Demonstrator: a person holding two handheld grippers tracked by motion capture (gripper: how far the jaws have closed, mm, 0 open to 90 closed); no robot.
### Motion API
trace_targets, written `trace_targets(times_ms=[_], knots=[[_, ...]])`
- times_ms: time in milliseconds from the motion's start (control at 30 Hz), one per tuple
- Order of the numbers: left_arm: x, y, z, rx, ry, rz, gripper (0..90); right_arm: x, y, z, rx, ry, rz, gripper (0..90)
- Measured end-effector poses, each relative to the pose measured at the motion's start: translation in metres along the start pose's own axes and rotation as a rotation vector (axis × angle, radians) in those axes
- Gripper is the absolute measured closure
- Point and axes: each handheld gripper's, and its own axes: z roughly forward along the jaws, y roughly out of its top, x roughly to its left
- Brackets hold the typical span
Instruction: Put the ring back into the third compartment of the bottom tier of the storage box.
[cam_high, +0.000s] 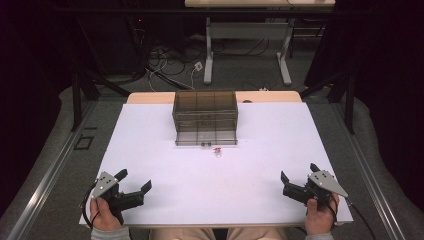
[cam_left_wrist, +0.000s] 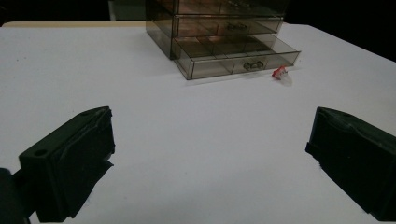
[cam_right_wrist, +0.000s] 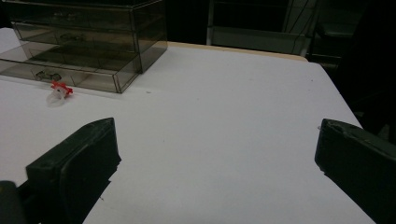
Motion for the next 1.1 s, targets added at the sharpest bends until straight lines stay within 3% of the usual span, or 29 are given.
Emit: trace_targets(times_ms=[167,200,367,467,567,767,933,1100], knots=[[-0.003,0.000,0.001,-0.001,-0.006,0.010,1.1,0.004,0.000,0.003,0.045,0.026,0.015,0.0],[-0.003,0.000,0.001,0.006,-0.008,0.015,1.1,0.007,0.001,0.005,0.055,0.049,0.024,0.0],[-0.005,0.000,0.001,0.009,-0.006,0.015,1.1,0.012,0.007,0.009,0.061,0.071,0.016,0.0],[-0.006,0.000,0.000,0.009,-0.006,0.017,1.1,0.020,0.013,0.015,0.089,0.092,0.049,0.0],[-0.007,0.000,0.001,0.009,-0.009,0.013,1.1,0.024,0.016,0.016,0.111,0.096,0.067,0.0],[-0.009,-0.001,0.001,0.022,-0.013,0.029,1.1,0.033,0.021,0.026,0.101,0.086,0.088,0.0],[-0.009,-0.001,0.001,0.024,-0.011,0.025,1.1,0.039,0.027,0.030,0.134,0.093,0.076,0.0],[-0.009,-0.002,0.002,0.027,-0.011,0.022,1.1,0.048,0.040,0.036,0.139,0.131,0.036,0.0]])
